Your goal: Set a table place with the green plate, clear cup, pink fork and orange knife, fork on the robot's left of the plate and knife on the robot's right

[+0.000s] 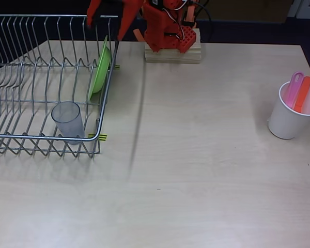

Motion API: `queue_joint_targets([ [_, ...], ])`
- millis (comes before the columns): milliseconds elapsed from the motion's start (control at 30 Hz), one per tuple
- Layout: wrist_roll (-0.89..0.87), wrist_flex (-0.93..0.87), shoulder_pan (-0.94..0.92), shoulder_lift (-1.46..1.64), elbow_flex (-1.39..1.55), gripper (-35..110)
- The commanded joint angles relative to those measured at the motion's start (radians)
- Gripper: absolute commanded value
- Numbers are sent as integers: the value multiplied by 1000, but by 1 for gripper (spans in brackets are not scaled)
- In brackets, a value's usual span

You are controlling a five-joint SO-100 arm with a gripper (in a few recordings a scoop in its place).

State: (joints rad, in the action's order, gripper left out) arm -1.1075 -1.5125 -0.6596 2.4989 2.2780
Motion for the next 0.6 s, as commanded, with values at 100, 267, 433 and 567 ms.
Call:
queue_joint_targets([
  [100, -41, 66, -55, -58, 37, 34],
  [267, -12, 118, -97, -156, 32, 32],
  [433, 40, 144, -135, -256, -2, 29],
  [567, 63, 163, -161, -319, -23, 30],
])
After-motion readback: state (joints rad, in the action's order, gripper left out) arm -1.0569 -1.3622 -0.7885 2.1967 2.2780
